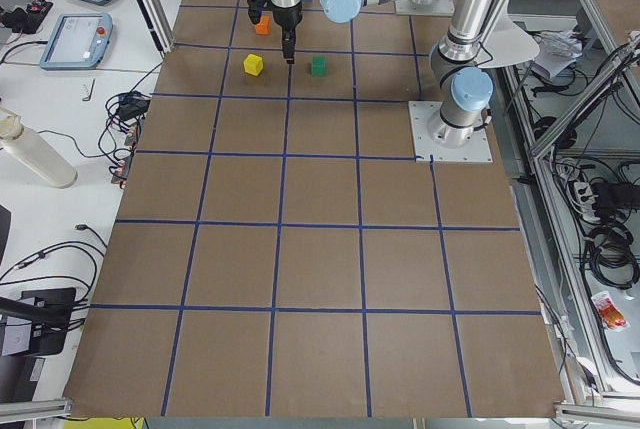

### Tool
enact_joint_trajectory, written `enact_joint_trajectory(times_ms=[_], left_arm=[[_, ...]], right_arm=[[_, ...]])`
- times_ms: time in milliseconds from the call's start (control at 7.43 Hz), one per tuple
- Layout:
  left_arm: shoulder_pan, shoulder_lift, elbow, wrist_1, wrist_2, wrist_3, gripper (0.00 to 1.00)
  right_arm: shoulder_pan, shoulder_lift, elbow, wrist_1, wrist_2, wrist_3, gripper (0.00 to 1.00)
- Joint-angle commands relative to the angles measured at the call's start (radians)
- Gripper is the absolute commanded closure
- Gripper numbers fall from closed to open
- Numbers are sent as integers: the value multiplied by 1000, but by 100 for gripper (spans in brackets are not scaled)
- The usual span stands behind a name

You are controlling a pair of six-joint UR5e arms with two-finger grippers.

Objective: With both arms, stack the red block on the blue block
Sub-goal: 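Lower the red cube onto the blue cube and open the right gripper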

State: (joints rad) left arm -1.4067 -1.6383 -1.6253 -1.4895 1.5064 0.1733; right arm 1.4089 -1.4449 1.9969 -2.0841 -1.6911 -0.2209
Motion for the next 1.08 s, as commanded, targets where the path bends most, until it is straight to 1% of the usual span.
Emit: enact_joint_trajectory(times_ms=[0, 135, 942], left_arm=[[0, 0, 1, 0, 0, 0, 0], [0, 0, 1, 0, 0, 0, 0], [-2, -2, -1, 0, 0, 0, 0]], right_arm=[[-1, 8, 2, -10, 16, 0, 100], [-1, 17, 2, -10, 33, 2, 100], [-1, 35, 3, -24, 31, 5, 100]])
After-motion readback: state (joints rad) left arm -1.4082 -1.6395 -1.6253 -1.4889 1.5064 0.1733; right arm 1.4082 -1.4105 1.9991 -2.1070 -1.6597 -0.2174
